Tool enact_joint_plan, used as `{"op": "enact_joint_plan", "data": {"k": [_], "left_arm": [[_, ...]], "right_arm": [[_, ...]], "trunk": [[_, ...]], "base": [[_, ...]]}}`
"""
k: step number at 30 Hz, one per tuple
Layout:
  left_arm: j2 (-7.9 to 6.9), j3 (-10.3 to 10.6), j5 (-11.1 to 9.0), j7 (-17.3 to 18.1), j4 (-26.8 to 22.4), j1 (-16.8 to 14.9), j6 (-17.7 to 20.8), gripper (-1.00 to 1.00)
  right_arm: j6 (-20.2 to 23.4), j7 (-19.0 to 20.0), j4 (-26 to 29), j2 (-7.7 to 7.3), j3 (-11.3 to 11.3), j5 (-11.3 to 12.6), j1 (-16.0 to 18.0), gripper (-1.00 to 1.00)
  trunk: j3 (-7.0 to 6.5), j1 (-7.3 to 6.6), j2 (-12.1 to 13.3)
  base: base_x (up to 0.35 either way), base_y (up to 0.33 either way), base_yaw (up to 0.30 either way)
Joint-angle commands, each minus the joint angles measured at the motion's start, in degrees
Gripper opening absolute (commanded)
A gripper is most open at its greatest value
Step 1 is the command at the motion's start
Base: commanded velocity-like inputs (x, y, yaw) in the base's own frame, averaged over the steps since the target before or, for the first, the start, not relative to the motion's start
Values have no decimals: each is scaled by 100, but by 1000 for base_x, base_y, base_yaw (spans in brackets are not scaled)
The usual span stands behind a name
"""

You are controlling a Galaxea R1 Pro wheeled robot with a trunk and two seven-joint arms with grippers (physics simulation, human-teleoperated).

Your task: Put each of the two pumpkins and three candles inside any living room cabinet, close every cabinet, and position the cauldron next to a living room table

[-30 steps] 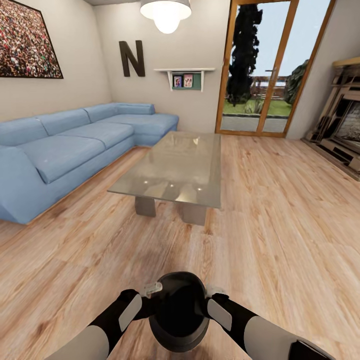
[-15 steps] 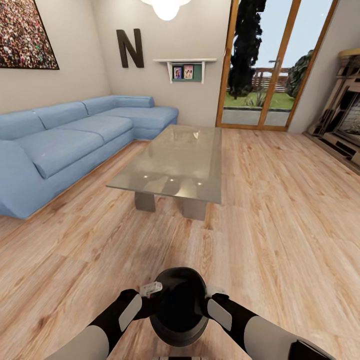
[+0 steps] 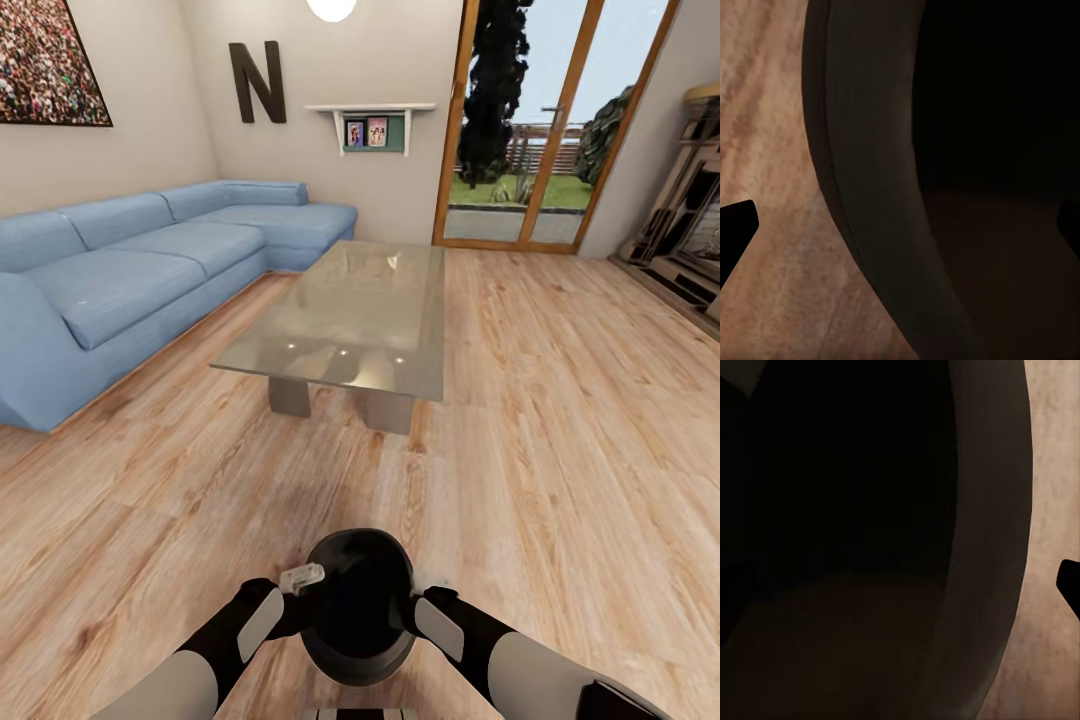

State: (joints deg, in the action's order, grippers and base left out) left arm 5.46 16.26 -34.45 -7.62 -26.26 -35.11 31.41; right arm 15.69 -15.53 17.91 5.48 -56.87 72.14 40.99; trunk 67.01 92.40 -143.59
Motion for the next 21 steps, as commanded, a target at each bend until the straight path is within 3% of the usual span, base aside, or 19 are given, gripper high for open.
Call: {"op": "enact_joint_plan", "data": {"k": [1,14,15,21], "left_arm": [[-3,35,-61,-49,-10,-2,15,100],[-7,35,-62,-25,-1,1,15,100],[-8,35,-62,-23,-1,0,15,100],[-10,35,-62,-20,-7,1,15,100]], "right_arm": [[13,-38,11,-3,-35,34,5,100],[11,-38,11,-3,-35,34,5,100],[12,-38,11,-3,-35,35,5,-100],[13,-38,11,-3,-35,36,5,-100]], "trunk": [[5,-1,-2],[5,-1,-2],[5,-1,-2],[5,-1,-2]], "base": [[0,0,0],[0,0,0],[0,0,0],[0,0,0]]}}
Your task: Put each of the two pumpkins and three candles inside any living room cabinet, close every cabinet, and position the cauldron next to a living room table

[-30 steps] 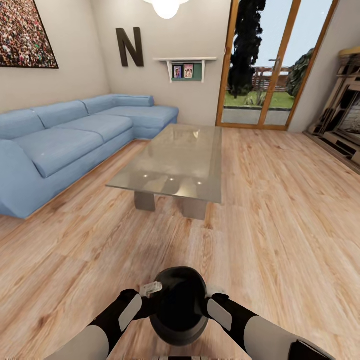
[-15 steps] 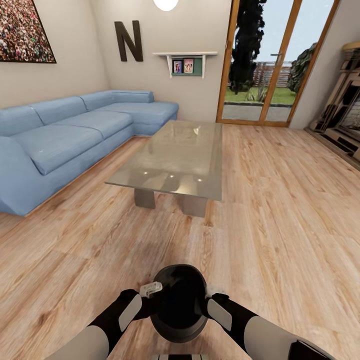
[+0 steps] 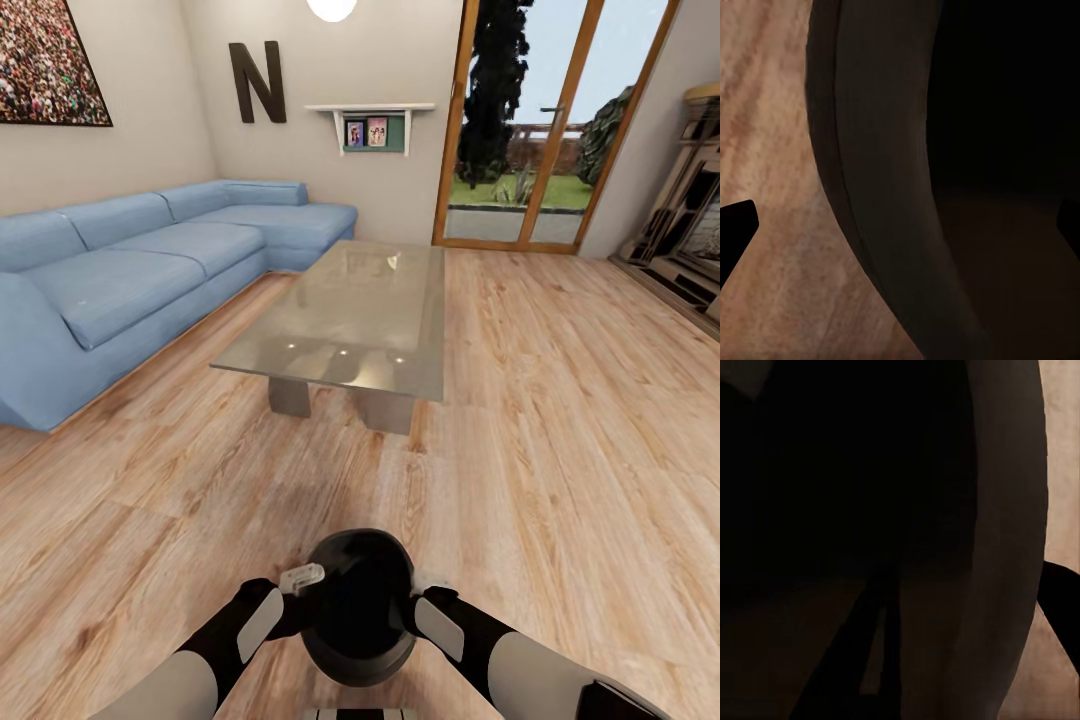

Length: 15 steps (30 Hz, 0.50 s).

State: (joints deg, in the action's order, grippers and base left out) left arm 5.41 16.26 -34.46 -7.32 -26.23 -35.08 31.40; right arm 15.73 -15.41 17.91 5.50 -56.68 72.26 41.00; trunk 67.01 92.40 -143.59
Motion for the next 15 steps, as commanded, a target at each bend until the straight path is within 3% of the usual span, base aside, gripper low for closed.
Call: {"op": "enact_joint_plan", "data": {"k": [1,15], "left_arm": [[-5,35,-61,-50,-19,0,15,100],[-5,30,-61,-50,-39,0,15,100]], "right_arm": [[9,-50,11,-5,-54,25,4,-100],[9,-50,11,-5,-54,25,4,-100]], "trunk": [[5,-1,-2],[5,-1,-2]], "base": [[0,0,0],[0,0,0]]}}
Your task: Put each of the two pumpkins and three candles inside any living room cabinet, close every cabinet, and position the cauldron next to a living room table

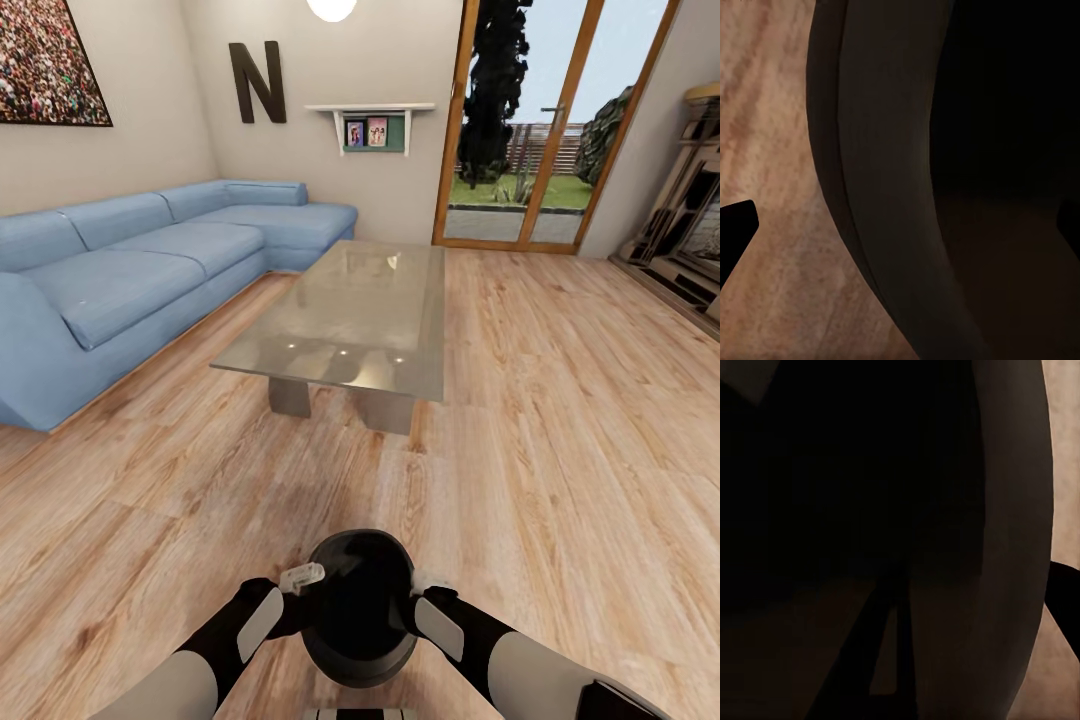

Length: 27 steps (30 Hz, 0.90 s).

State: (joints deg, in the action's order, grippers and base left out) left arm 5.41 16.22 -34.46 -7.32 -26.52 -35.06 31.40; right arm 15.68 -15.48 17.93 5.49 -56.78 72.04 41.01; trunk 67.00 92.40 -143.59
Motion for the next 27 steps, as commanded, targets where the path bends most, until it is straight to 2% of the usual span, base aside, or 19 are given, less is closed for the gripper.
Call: {"op": "enact_joint_plan", "data": {"k": [1,14,15,27], "left_arm": [[-5,33,-61,-50,-11,-2,15,100],[-8,23,-69,-50,-2,-1,15,100],[-9,22,-69,-50,-2,-1,15,-100],[-5,7,-69,-57,-2,-1,19,-100]], "right_arm": [[14,-42,9,-4,-44,47,4,-100],[14,-42,9,-4,-44,47,4,-100],[14,-42,9,-4,-44,47,4,-100],[14,-42,9,-4,-44,47,4,-100]], "trunk": [[5,-1,-2],[5,-1,-2],[5,-1,-2],[5,-1,-2]], "base": [[0,0,0],[0,0,0],[0,0,0],[0,0,0]]}}
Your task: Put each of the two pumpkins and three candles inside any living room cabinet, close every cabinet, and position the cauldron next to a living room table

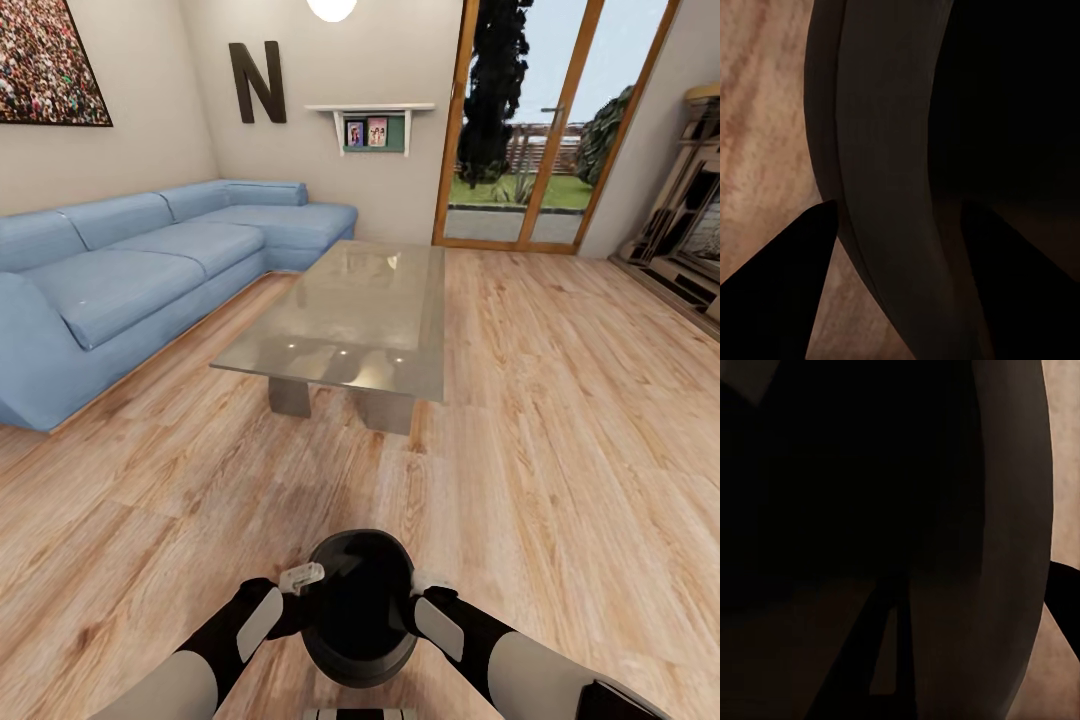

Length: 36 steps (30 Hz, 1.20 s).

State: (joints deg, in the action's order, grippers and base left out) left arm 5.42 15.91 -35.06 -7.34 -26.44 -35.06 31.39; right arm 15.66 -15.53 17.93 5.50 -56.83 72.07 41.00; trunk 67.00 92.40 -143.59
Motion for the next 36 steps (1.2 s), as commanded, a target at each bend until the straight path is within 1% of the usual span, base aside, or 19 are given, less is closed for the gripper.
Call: {"op": "enact_joint_plan", "data": {"k": [1,20,36], "left_arm": [[-6,35,-10,-56,-10,-1,23,-100],[-15,9,-10,-56,-29,-1,17,-100],[-17,15,-10,-48,-30,-1,17,-100]], "right_arm": [[16,-38,9,-5,-39,44,4,-100],[16,-38,9,-5,-39,43,4,-100],[3,-30,27,-12,-39,41,4,-100]], "trunk": [[5,-1,-2],[5,-1,-2],[-349,-42,20]], "base": [[0,0,0],[0,0,0],[0,0,0]]}}
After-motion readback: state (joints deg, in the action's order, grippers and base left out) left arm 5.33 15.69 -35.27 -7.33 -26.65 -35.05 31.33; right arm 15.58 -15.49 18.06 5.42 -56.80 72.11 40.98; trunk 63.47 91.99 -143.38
